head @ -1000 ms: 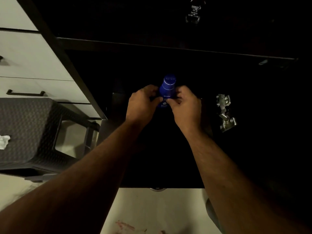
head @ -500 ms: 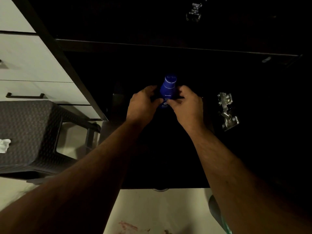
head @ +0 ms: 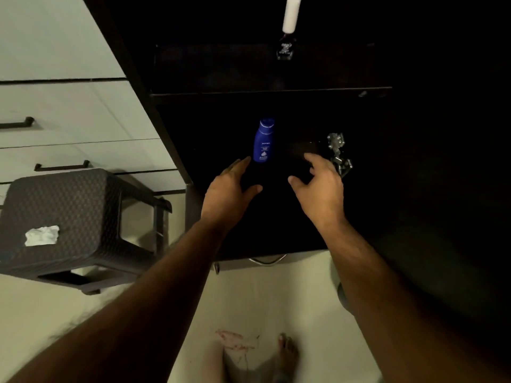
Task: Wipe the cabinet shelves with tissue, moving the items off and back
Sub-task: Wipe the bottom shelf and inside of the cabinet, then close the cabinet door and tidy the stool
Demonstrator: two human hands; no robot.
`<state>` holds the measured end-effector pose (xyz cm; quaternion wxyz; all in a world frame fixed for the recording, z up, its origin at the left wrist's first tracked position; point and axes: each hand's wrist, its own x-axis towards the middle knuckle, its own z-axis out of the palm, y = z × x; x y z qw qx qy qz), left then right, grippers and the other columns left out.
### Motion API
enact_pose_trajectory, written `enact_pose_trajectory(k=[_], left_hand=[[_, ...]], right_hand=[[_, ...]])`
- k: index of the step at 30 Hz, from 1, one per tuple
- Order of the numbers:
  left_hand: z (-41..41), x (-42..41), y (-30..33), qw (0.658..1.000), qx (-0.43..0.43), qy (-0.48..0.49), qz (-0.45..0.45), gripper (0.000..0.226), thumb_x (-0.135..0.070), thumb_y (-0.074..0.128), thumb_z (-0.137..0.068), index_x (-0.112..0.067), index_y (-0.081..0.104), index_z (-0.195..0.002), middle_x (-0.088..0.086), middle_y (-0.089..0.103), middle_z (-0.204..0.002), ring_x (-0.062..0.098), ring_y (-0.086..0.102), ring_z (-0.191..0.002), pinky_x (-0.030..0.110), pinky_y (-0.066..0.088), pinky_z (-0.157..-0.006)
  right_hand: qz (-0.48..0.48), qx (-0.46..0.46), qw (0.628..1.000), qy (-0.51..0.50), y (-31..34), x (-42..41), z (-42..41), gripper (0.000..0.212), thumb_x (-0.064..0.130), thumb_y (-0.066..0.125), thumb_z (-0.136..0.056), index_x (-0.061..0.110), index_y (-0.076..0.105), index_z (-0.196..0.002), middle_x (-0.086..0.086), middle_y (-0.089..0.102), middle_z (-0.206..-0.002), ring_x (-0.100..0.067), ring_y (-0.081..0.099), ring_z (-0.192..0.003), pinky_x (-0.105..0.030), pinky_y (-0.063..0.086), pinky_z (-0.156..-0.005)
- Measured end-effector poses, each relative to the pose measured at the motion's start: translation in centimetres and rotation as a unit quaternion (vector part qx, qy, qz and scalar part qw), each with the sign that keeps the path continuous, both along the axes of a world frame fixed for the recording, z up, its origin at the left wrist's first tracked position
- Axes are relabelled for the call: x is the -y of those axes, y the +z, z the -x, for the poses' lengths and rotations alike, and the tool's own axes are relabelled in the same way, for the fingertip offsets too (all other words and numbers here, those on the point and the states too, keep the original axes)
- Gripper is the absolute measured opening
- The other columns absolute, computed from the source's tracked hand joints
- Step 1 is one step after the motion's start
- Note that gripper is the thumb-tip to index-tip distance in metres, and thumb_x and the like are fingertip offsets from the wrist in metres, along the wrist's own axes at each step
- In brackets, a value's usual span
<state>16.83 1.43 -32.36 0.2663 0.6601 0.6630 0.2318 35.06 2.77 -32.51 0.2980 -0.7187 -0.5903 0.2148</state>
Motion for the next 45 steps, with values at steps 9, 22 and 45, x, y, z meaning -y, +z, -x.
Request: enact_pose_trajectory(k=[9,22,45], left_hand=[[-1.3,10.6,12.2,0.996,-0.029,-0.080,0.014,0.069,-0.035,0.062,-0.092,-0.027,0.028,-0.151,0.000,0.026,-0.159,0.021,0.033,-0.142,0.039,0.034,-0.113],[-8.1,20.6,22.0,0.987,-0.012,-0.136,-0.081,0.063,-0.035,0.062,-0.092,-0.027,0.034,-0.148,0.000,0.036,-0.154,0.017,0.037,-0.139,0.042,0.032,-0.115],[-20.5,26.6,34.2,0.953,0.111,-0.170,-0.225,0.062,-0.040,0.066,-0.089,-0.026,0.042,-0.144,-0.005,0.048,-0.144,0.012,0.045,-0.131,0.042,0.037,-0.111]], right_hand=[[0.043,0.045,0.998,0.024,11.7,13.5,-0.9,0.054,0.031,0.068,-0.088,0.017,0.050,-0.137,-0.004,0.048,-0.142,-0.021,0.052,-0.123,-0.024,0.040,-0.094],[-0.031,0.035,0.999,0.004,22.0,25.0,-6.2,0.049,0.033,0.067,-0.089,0.023,0.053,-0.135,0.002,0.046,-0.144,-0.015,0.049,-0.125,-0.022,0.039,-0.097],[-0.141,-0.191,0.964,-0.116,30.9,30.2,-19.5,0.039,0.003,0.048,-0.097,0.016,0.055,-0.133,0.001,0.060,-0.128,-0.011,0.054,-0.118,-0.038,0.047,-0.103]])
